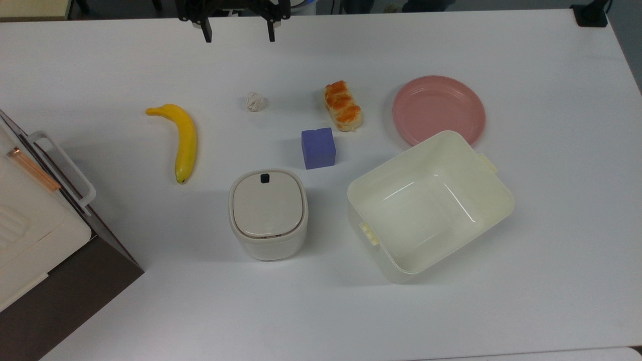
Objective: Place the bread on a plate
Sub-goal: 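Move the gripper down over the orange bread roll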
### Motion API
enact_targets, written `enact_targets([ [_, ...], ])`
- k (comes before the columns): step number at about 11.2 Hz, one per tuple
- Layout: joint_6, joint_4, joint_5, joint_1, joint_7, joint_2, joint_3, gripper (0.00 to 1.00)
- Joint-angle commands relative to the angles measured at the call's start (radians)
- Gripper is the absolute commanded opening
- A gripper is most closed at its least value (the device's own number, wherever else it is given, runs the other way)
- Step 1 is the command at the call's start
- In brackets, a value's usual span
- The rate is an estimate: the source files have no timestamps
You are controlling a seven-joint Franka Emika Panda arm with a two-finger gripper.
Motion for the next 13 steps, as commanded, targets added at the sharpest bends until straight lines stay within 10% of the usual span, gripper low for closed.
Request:
enact_targets([
  [1, 0.000, -0.023, 0.002, 0.012, 0.018, 0.007, -0.004, 1.00],
  [13, 0.029, -0.085, 0.002, 0.064, 0.020, 0.025, -0.003, 1.00],
])
